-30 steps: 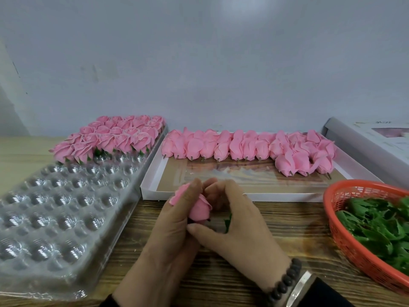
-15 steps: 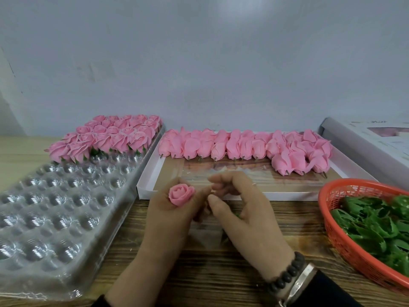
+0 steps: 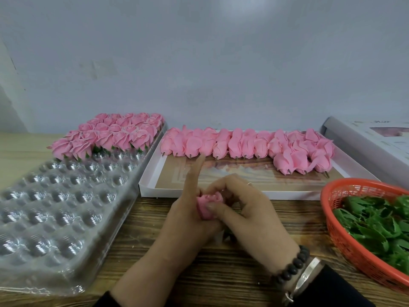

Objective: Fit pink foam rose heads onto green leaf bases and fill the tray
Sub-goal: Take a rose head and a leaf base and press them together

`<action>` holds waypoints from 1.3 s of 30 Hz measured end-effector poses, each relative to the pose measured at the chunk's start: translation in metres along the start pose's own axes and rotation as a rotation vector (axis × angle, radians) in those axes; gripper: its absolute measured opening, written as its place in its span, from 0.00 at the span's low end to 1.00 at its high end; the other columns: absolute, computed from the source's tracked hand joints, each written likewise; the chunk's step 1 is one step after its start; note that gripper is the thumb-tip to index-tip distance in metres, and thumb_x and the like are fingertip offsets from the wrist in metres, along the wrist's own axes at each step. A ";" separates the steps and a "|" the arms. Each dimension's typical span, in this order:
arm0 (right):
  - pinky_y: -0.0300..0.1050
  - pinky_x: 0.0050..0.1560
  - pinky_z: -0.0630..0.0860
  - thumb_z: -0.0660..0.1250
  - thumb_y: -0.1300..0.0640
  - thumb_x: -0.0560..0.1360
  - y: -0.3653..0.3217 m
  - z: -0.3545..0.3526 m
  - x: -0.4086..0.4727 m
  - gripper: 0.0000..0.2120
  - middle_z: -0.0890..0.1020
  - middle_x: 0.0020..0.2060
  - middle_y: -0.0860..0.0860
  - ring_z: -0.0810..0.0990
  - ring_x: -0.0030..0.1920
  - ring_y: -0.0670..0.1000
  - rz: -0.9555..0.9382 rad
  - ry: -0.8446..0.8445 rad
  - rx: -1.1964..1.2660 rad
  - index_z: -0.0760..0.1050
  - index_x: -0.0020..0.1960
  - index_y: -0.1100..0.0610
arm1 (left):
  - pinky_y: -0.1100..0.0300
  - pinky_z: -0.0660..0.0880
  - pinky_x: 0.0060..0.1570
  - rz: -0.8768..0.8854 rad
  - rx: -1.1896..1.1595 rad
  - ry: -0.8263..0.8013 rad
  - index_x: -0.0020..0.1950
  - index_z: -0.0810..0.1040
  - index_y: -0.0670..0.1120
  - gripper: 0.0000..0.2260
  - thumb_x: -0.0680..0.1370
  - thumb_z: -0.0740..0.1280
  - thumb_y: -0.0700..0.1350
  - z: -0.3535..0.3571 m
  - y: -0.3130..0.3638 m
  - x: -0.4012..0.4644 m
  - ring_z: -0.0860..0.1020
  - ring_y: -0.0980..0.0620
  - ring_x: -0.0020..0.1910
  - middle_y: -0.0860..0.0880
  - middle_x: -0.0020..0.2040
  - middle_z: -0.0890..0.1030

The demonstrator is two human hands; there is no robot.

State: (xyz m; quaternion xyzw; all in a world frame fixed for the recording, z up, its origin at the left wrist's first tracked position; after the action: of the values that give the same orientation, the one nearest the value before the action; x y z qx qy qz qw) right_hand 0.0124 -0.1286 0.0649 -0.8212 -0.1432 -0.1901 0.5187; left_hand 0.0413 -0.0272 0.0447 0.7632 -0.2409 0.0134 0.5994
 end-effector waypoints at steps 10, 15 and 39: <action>0.28 0.46 0.68 0.68 0.51 0.71 -0.017 0.005 -0.001 0.04 0.75 0.39 0.42 0.74 0.45 0.39 -0.144 -0.037 -0.142 0.76 0.42 0.51 | 0.65 0.73 0.33 -0.046 0.041 0.034 0.34 0.77 0.49 0.12 0.68 0.70 0.32 0.000 -0.001 0.000 0.75 0.59 0.32 0.52 0.32 0.80; 0.33 0.50 0.72 0.66 0.54 0.75 -0.026 0.005 -0.003 0.07 0.76 0.46 0.43 0.75 0.48 0.41 -0.208 -0.002 -0.193 0.77 0.52 0.53 | 0.68 0.75 0.31 -0.055 -0.128 -0.006 0.32 0.79 0.47 0.10 0.71 0.70 0.35 -0.001 0.002 -0.001 0.79 0.61 0.32 0.51 0.32 0.82; 0.33 0.31 0.70 0.72 0.61 0.69 0.003 0.015 -0.005 0.06 0.75 0.27 0.44 0.72 0.29 0.41 0.229 -0.079 0.281 0.80 0.44 0.54 | 0.53 0.80 0.46 -0.289 -1.055 -0.131 0.35 0.83 0.47 0.19 0.51 0.81 0.56 0.016 -0.003 -0.004 0.83 0.49 0.46 0.46 0.45 0.84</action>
State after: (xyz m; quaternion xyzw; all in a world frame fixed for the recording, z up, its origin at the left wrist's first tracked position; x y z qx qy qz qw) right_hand 0.0118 -0.1159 0.0545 -0.7583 -0.0942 -0.0757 0.6406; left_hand 0.0348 -0.0400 0.0365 0.3836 -0.1446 -0.2389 0.8802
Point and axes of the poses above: each hand's wrist, its own x-axis towards the middle knuckle, its own z-axis out of the palm, y = z × x, the point moved 6 cm from there along x, towards the middle knuckle
